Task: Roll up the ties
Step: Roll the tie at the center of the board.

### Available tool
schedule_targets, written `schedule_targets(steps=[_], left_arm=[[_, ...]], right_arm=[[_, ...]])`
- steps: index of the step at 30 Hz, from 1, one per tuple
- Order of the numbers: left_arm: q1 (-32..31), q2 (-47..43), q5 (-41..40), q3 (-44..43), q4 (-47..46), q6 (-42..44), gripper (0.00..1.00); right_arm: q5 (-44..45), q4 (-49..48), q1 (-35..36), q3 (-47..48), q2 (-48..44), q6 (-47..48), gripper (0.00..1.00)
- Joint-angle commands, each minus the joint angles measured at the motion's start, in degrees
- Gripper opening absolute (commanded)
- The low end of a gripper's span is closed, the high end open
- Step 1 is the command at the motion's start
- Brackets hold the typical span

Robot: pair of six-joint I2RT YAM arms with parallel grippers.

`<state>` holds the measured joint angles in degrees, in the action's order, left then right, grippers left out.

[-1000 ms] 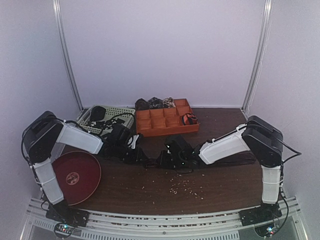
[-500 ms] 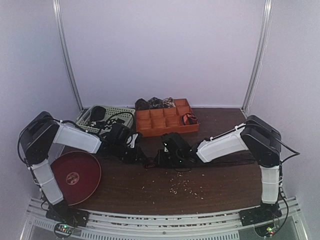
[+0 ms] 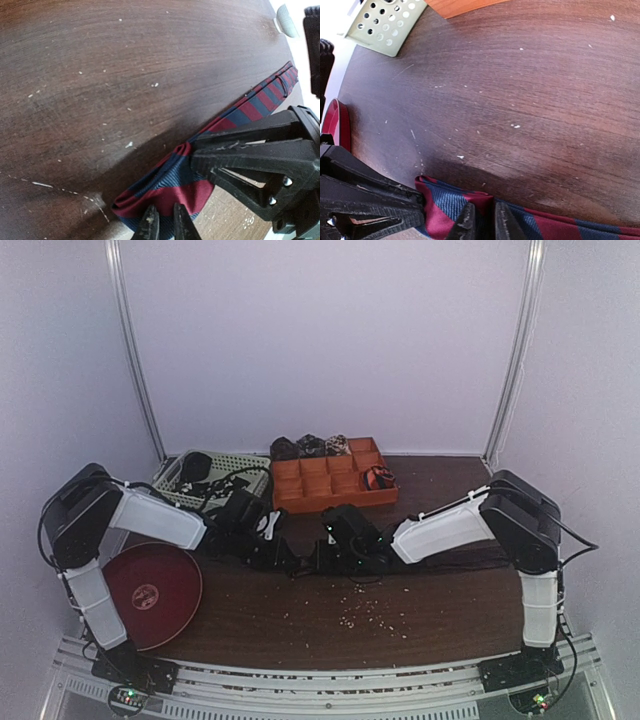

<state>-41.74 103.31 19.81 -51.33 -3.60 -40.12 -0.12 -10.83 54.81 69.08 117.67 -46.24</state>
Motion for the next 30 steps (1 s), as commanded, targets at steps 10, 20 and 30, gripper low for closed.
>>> schedule_targets(steps=[10, 20, 30], left_arm=[[-0.57, 1.73, -2.97, 1.42, -1.76, 0.07, 0.13], [-0.63, 0.22, -2.59, 2.03, -2.16, -0.68, 0.13], [-0.63, -4.95, 1.74, 4.70, -5.09, -3.45, 0.20]], right_arm=[[-1.73, 3.43, -0.32, -1.25, -4.24, -3.16, 0.28], [-2.96, 3.97, 0.40, -1.56, -0.81, -4.14, 0.23], [-3.49, 2.15, 1.23, -3.76, -1.20, -6.23, 0.13]])
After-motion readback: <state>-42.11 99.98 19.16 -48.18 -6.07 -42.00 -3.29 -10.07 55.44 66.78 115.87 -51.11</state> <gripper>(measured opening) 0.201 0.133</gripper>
